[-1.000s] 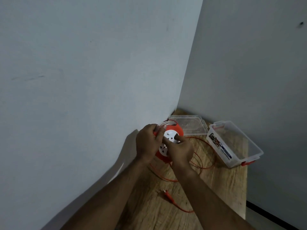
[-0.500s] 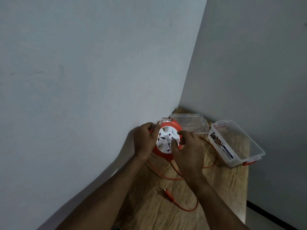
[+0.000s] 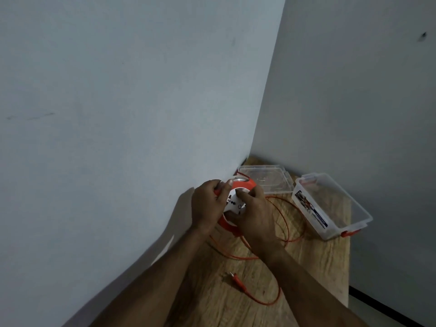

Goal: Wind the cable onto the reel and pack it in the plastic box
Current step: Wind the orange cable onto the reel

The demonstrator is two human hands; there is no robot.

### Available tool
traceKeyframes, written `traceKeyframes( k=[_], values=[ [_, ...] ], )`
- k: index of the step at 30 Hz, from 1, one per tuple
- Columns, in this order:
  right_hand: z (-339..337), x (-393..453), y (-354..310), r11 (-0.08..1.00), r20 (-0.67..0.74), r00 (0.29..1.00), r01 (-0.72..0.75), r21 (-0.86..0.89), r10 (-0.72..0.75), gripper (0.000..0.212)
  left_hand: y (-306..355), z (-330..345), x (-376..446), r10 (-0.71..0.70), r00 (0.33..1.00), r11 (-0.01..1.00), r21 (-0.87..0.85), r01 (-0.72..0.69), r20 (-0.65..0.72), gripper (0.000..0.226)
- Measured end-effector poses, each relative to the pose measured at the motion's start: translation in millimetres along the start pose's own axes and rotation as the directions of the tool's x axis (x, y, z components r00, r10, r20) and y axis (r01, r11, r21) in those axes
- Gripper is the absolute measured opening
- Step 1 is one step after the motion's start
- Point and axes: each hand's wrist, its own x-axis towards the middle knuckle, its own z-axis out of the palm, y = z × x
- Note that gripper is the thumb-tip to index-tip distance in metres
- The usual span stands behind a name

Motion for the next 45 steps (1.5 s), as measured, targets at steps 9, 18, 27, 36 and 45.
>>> traceKeyframes(
  k=[9, 18, 27, 36, 45],
  values=[
    [18, 26, -25, -0.065, 0.433, 0.49, -0.602, 0.796, 0.756, 0.065, 5, 7, -3, 0.092, 0.994, 0.989, 0.122, -0.085, -0.059, 0.035],
    [-9, -1, -22, 0.187, 0.37, 0.634, -0.636, 0.748, 0.679, 0.021, -2, -1, 2, 0.001, 0.999, 0.998, 0.057, 0.001, -0.038, 0.04],
    [-6, -10, -1, 0.937, -0.03, 0.989, 0.13, -0.323, -0.148, 0.069, -1, 3, 5, -0.03, 0.999, 0.998, -0.054, 0.031, 0.01, 0.045],
    [1, 5, 2, 1.0, 0.001, 1.0, -0.026, 0.006, 0.026, 0.063, 4, -2, 1, 0.036, 0.999, 0.999, 0.014, -0.036, 0.002, 0.051],
    [16, 6, -17, 0.853, -0.152, 0.898, -0.322, 0.411, 0.412, 0.054, 3, -3, 0, 0.024, 0.999, 0.995, 0.096, -0.021, -0.024, 0.042]
  ],
)
